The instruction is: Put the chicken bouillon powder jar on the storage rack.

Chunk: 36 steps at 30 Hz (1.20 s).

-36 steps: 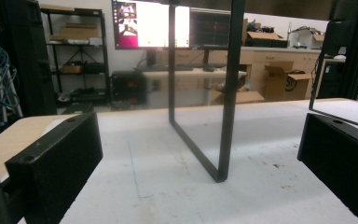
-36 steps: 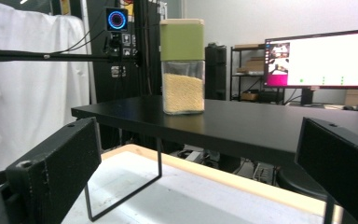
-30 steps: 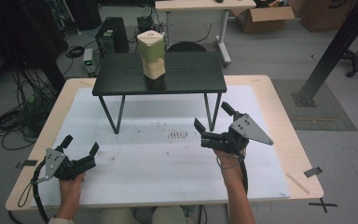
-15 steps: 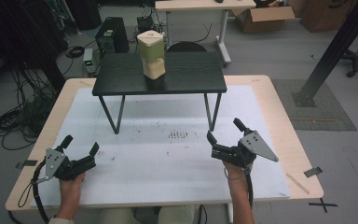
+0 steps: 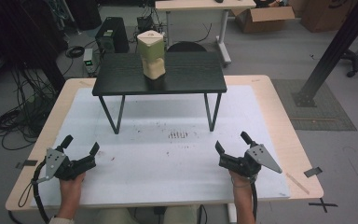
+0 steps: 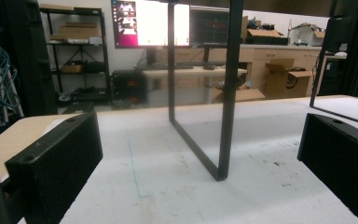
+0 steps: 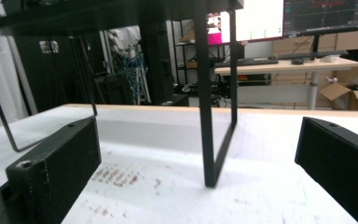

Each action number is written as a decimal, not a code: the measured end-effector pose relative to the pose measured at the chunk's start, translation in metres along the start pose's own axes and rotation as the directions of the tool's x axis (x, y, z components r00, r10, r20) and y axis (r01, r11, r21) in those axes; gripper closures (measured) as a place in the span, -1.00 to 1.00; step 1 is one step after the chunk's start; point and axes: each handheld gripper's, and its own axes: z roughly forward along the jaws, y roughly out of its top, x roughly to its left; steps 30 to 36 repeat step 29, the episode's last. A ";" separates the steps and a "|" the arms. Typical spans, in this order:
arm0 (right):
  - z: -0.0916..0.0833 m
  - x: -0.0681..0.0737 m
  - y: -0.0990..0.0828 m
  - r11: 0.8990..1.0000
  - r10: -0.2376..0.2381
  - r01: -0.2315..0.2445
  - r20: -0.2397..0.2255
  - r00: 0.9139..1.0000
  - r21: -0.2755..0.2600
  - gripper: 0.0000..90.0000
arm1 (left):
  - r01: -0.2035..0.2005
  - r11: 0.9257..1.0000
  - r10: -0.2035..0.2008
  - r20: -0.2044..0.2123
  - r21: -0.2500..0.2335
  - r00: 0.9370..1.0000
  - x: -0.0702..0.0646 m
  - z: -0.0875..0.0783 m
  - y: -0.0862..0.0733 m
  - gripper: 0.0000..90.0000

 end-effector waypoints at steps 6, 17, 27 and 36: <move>-0.004 -0.004 -0.014 1.000 0.005 -0.005 0.023 1.000 0.014 -1.00 | -0.001 1.000 0.001 0.000 0.001 1.000 0.000 0.000 0.000 -1.00; -0.004 0.002 -0.019 0.997 -0.076 0.074 0.050 0.996 0.032 -1.00 | -0.001 1.000 0.001 0.000 -0.001 1.000 0.000 0.000 0.000 -1.00; -0.007 0.007 -0.021 0.991 -0.133 0.133 0.061 0.989 0.005 -1.00 | -0.001 1.000 0.001 -0.001 -0.002 1.000 0.000 0.000 0.000 -1.00; -0.008 0.007 -0.021 0.992 -0.125 0.126 0.061 0.990 -0.002 -1.00 | -0.002 1.000 0.002 -0.001 -0.001 1.000 0.000 0.000 0.000 -0.99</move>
